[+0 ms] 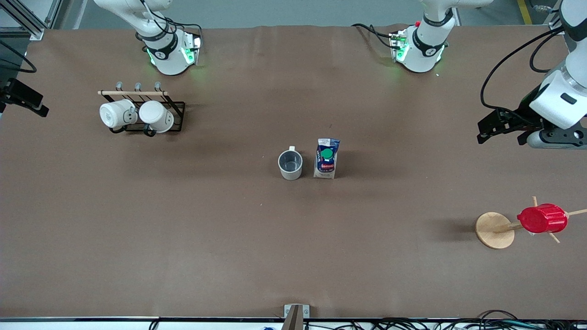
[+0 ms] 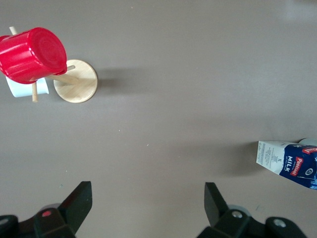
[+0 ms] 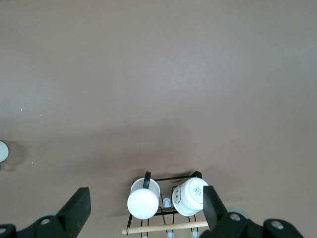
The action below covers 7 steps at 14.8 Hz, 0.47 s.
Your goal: Place cup and milk on table
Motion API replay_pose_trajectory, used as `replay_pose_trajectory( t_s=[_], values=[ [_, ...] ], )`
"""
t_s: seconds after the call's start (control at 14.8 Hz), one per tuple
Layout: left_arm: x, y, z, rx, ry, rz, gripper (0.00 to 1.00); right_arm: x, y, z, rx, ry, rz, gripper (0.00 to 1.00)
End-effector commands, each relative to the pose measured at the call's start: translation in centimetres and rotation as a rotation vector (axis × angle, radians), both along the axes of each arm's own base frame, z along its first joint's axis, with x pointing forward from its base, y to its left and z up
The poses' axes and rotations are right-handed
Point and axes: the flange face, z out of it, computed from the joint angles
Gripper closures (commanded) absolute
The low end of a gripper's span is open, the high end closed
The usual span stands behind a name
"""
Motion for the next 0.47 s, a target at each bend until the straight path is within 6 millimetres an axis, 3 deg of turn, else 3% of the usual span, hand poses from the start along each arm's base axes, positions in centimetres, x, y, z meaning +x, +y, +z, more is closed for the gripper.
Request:
replay_pose_trajectory(
  t_s=[0.0,0.4],
  values=[
    [-0.1,-1.0,0.0,0.018,0.019,0.001,0.0,0.0,-0.1,0.1,0.018,0.004,0.003,0.0],
    [-0.6,-2.1,-0.4,0.036,0.024,0.015,0.0,-0.1,-0.1,0.1,0.019,0.007,-0.003,0.0]
  ],
)
